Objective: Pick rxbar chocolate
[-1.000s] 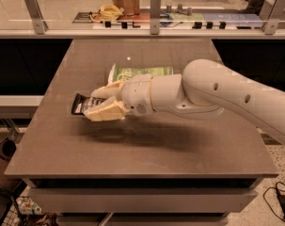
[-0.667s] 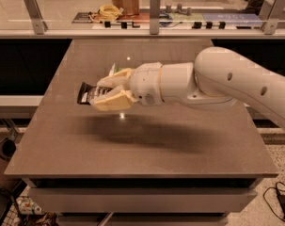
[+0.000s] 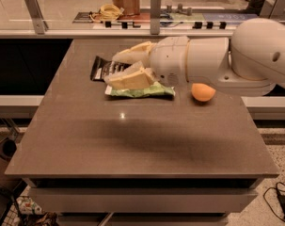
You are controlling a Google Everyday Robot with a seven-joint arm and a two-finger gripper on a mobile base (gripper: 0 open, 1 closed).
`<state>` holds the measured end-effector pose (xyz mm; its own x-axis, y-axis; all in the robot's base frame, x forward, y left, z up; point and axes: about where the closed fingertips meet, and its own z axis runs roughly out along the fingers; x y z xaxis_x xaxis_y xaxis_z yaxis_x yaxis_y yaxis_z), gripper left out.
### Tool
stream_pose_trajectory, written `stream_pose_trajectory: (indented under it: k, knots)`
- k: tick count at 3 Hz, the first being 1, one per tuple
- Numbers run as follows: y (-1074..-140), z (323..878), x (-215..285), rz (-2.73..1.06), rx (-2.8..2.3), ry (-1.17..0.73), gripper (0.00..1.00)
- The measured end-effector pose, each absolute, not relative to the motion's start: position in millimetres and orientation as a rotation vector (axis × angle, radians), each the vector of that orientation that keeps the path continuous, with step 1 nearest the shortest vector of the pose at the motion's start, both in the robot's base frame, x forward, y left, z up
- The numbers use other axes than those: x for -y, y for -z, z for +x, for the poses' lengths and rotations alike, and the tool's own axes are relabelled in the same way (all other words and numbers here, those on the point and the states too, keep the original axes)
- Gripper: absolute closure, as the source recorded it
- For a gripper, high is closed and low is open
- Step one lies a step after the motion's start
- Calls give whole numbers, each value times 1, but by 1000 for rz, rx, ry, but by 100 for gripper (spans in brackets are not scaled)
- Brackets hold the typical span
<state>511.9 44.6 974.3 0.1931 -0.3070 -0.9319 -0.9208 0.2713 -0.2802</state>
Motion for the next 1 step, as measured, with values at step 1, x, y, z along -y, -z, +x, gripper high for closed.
stream_pose_trajectory:
  k: [1]
  knots:
    - [-976, 512, -45, -1267, -1348, -651, 100]
